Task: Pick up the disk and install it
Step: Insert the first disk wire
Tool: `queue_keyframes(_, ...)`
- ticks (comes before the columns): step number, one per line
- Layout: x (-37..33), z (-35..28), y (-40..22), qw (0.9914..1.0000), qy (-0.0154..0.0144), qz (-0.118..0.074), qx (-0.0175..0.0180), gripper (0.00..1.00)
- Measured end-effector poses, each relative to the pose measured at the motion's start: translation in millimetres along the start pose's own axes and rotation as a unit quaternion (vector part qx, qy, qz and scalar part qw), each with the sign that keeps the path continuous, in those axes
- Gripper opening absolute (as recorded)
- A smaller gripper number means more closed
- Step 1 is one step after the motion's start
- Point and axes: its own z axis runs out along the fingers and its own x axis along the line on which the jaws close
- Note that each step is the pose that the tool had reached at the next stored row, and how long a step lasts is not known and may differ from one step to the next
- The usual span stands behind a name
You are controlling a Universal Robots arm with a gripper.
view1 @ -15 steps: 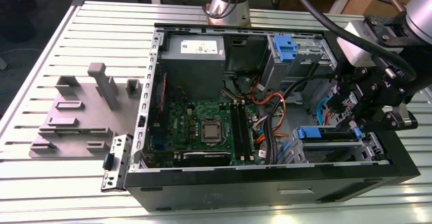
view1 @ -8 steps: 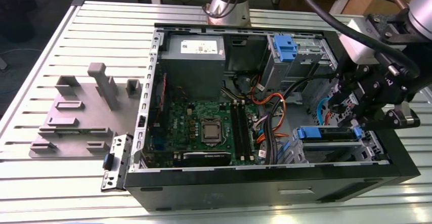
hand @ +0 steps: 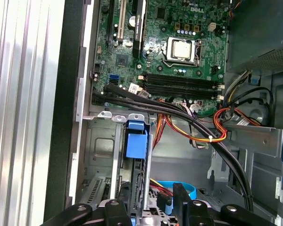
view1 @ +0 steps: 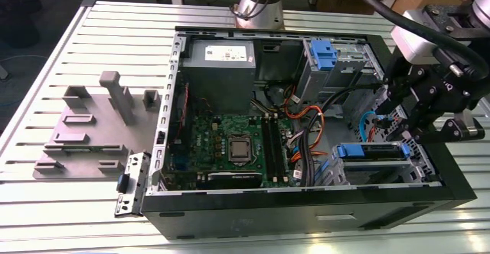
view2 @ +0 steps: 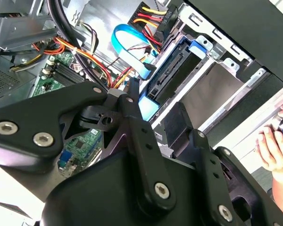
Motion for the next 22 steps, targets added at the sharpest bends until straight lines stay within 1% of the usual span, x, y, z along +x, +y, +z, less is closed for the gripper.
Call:
queue_keyframes(8,-3.9,1.0,0.0,1.00000,-0.0002,0.000,0.0000,0.48)
queue_keyframes(12,-5.7,2.2,-3.4,1.00000,-0.0001,0.000,0.0000,0.48)
queue_keyframes(15,-8.2,3.5,-6.4,1.00000,-0.0001,0.000,0.0000,0.48)
queue_keyframes(17,-10.2,4.3,-6.9,1.00000,-0.0001,0.000,0.0000,0.48)
queue_keyframes(19,-11.7,6.0,-7.4,1.00000,-0.0001,0.000,0.0000,0.48)
queue_keyframes(22,-12.6,11.5,-7.6,1.00000,-0.0002,0.000,0.0000,0.48)
